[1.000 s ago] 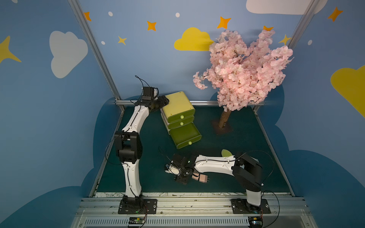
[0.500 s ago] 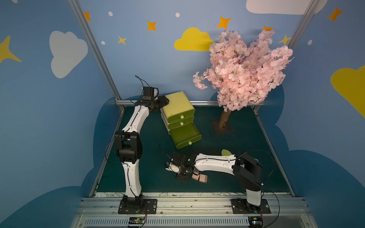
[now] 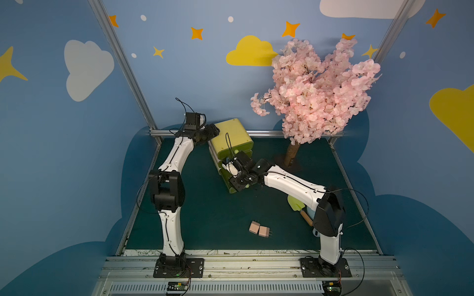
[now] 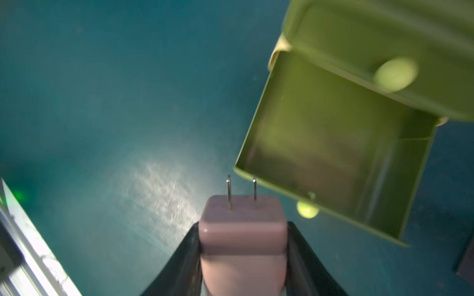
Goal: Place the plugs into the drawer by color
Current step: Place the plug in the drawer.
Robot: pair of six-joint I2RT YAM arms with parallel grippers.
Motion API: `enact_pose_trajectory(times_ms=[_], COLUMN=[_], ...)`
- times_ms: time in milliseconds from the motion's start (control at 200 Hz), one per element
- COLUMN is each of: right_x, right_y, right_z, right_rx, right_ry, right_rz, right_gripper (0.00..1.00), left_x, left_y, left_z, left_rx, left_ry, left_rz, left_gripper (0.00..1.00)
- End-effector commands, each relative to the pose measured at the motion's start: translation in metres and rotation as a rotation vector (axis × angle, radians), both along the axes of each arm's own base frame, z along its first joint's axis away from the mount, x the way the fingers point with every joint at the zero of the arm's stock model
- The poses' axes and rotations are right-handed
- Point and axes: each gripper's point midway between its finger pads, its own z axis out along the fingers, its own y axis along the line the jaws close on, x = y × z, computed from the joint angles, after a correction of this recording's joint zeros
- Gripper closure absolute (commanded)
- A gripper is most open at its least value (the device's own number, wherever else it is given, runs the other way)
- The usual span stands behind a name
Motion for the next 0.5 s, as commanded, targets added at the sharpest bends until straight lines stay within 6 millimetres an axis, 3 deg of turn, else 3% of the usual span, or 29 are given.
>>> enact_pose_trajectory(times_ms=[0,220,496], right_x=[0.011,0.034,0.053], right_y=[-0.002,0.013,0.009], right_z=[-0.02,-0.027,-0.043], right_rx=[-0.074,-0.085,-0.105], right_ry=[0.043,0.039,0.042], right_rz=[-0.065,-0.081,-0.135], right_gripper=[0.62,0.62,0.62], left_x=[-0.029,-0.029,-0.03], left_y=[-0.009,-0.008,-0.008], left_z=[-0.058,-0.057,-0.058], left_rx=[0.043,0.045,0.045], left_ry=[0.204,0.203,0.205], left_rz=[-0.04,-0.041,-0.04], left_gripper=[0.19,0.19,0.19])
